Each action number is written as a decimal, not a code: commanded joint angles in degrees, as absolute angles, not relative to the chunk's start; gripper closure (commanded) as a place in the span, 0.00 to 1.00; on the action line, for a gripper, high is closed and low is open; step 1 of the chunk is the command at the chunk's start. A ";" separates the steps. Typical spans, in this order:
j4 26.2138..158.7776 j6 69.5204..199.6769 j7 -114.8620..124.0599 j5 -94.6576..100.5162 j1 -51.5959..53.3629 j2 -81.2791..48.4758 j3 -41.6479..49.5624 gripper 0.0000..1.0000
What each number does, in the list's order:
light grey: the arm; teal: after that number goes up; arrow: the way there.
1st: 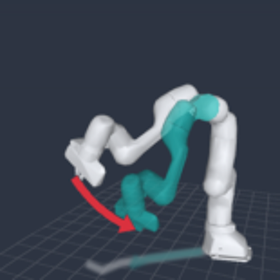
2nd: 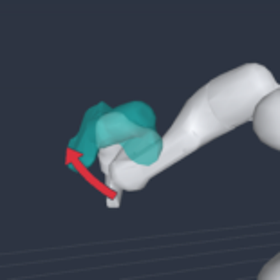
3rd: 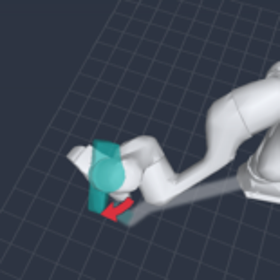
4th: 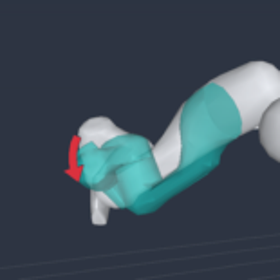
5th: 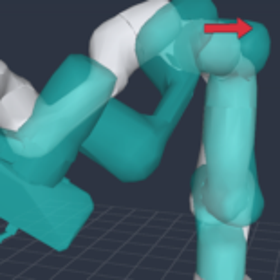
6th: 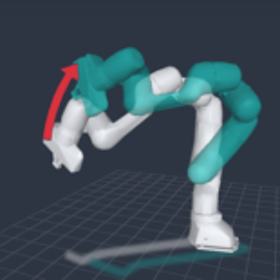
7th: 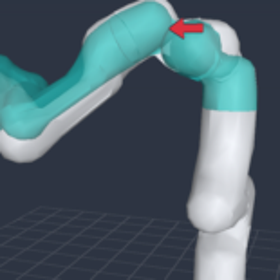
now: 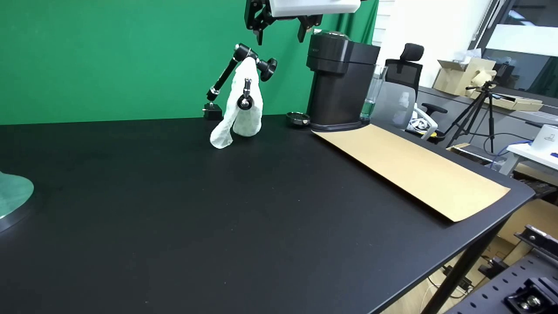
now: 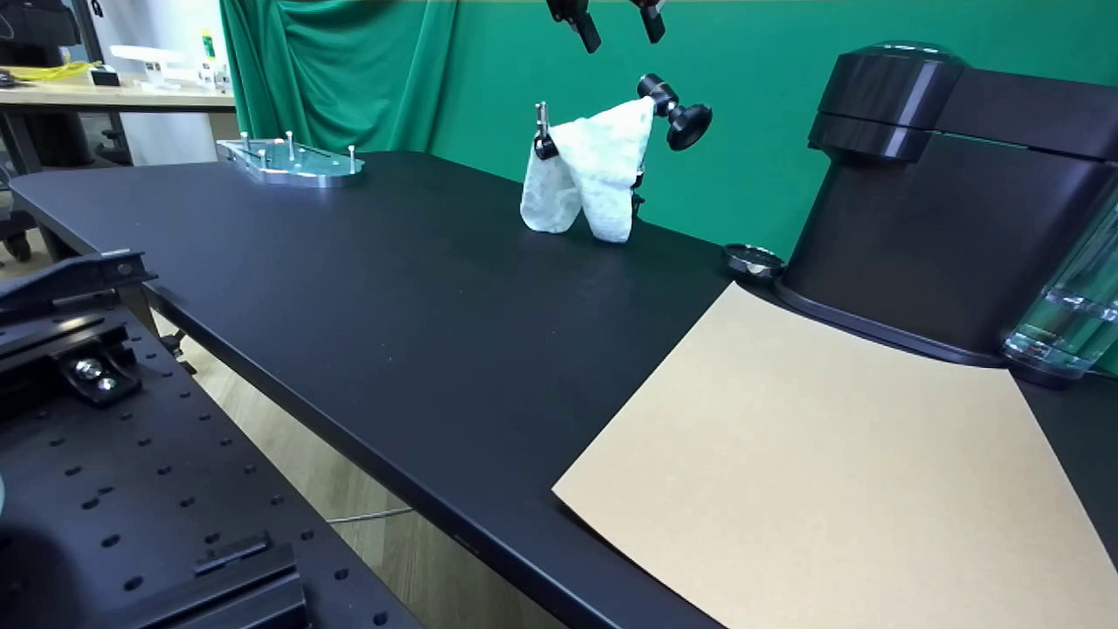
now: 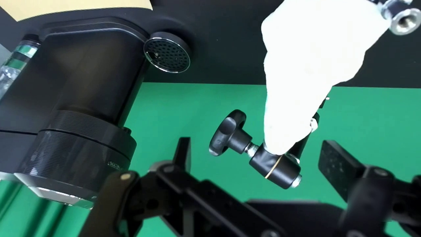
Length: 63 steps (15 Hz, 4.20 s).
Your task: Remove the white cloth from the black stand and place it on the black table
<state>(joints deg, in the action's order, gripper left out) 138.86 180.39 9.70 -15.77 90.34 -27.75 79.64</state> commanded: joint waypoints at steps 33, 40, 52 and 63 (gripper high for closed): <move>132.53 195.95 12.94 -14.70 42.76 -24.85 29.55 0.68; 131.60 197.83 12.15 -14.66 38.15 -24.77 25.18 0.96; 136.70 198.18 7.84 -11.72 42.64 -17.23 24.21 1.00; 146.37 193.31 -6.00 -22.37 62.57 -14.19 37.45 1.00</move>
<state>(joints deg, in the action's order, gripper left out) 143.46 195.44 1.23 -14.24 51.55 -13.35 26.46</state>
